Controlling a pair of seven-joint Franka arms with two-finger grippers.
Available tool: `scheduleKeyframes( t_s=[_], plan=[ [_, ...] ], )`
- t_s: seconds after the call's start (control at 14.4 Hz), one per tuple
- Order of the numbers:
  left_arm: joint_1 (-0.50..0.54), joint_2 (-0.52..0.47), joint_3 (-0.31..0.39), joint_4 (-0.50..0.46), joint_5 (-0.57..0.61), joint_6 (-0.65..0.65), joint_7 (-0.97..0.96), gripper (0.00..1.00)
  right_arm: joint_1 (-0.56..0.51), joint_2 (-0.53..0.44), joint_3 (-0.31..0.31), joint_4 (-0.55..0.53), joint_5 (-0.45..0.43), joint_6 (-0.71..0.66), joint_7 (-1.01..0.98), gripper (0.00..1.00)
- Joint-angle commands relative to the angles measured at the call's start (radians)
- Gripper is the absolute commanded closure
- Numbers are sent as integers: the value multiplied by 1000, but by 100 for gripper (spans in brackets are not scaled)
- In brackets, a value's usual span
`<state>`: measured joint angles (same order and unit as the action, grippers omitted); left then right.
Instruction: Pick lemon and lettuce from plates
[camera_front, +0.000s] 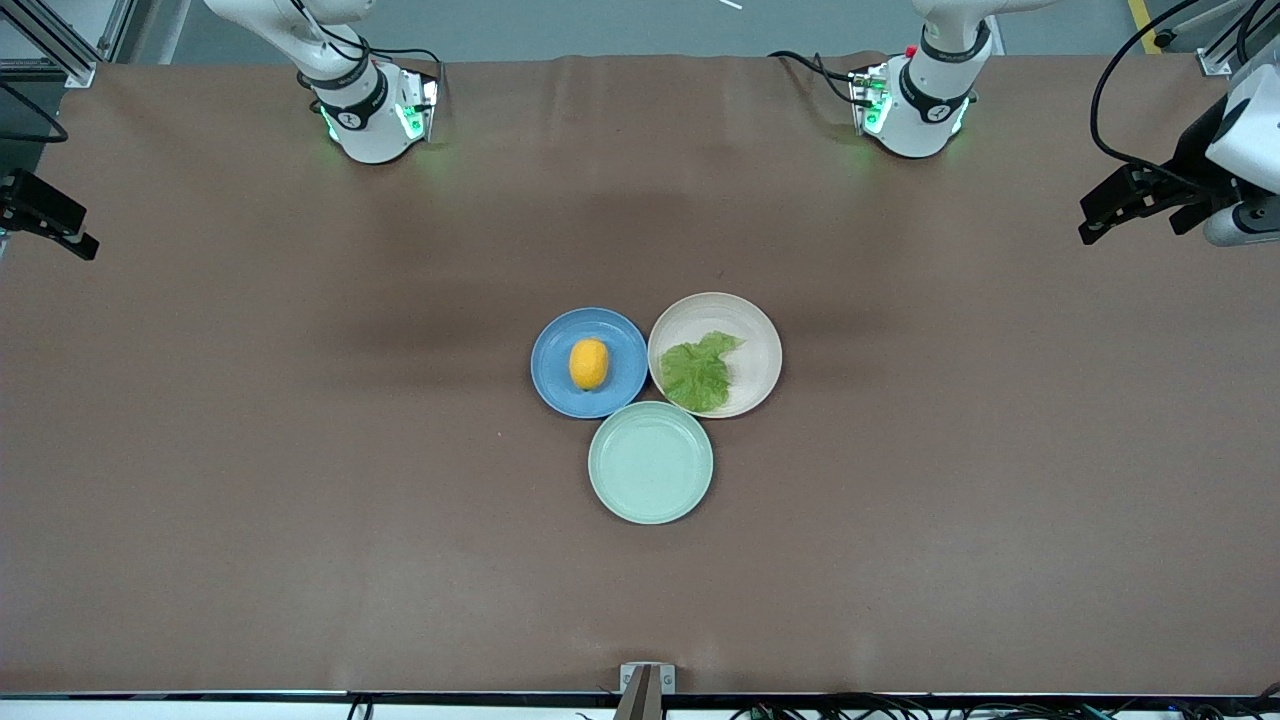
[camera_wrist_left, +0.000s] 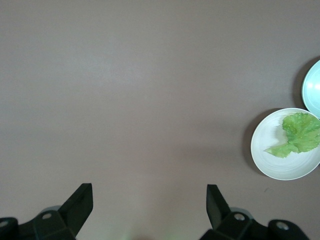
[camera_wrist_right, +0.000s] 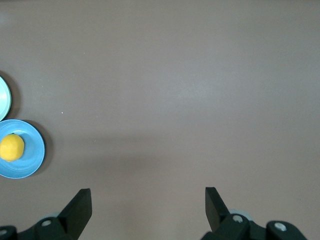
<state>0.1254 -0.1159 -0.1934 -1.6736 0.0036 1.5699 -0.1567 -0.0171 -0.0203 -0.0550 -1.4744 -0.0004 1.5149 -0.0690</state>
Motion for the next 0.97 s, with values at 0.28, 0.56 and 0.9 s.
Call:
scheduleKeyframes(
  t_s=[0.28,0.56,0.9],
  plan=[
    [5,50,-1,76,-2,-19,16,0,11,5,0,12,3,-2,15,0],
    [-24,129,-56,80,-16,-16,-13,0,130,8,0,9,3,-4,29,0],
    [-110,294,-156,78,-13,116,-317,0,367,129,-2,9,-12,7,31,0]
  ],
)
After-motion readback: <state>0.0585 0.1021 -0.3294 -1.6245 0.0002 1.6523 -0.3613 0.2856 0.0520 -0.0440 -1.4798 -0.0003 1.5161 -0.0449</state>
